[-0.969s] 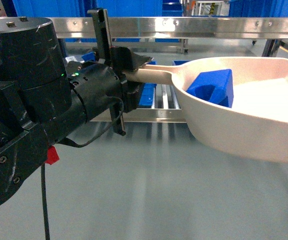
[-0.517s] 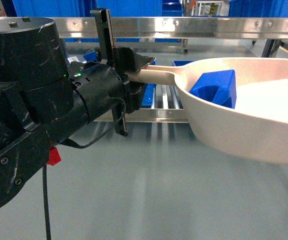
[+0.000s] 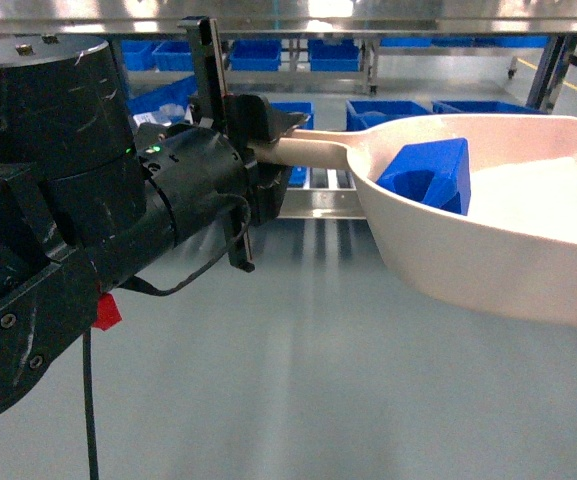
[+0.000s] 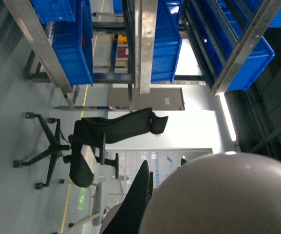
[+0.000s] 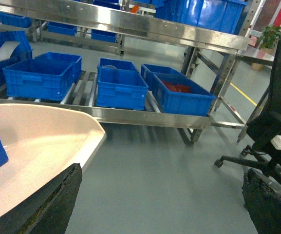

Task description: Place part in tray to right shelf

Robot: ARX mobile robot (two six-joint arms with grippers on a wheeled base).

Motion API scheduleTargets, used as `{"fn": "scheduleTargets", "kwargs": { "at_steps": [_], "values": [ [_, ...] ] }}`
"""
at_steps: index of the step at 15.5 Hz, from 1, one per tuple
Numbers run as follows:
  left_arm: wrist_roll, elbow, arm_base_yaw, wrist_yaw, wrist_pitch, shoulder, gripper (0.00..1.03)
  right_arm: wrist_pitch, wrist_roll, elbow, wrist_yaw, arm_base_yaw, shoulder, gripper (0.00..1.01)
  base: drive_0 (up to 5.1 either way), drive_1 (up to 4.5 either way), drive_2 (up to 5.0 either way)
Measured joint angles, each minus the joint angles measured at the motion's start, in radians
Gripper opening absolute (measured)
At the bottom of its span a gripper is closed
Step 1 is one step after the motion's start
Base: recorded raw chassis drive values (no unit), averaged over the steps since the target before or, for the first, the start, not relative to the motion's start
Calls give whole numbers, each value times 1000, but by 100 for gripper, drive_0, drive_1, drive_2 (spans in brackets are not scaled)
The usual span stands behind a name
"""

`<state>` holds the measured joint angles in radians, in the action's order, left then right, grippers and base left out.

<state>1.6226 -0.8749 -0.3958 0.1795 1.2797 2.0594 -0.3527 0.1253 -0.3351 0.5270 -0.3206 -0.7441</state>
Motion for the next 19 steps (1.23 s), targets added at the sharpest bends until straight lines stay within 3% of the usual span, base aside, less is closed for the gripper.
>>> {"fn": "scheduleTargets", "kwargs": {
  "at_steps": [19],
  "values": [
    [0, 2, 0, 0, -2, 0, 13, 0, 0, 0, 0, 0, 0, 98, 0, 0, 0]
  ]
}}
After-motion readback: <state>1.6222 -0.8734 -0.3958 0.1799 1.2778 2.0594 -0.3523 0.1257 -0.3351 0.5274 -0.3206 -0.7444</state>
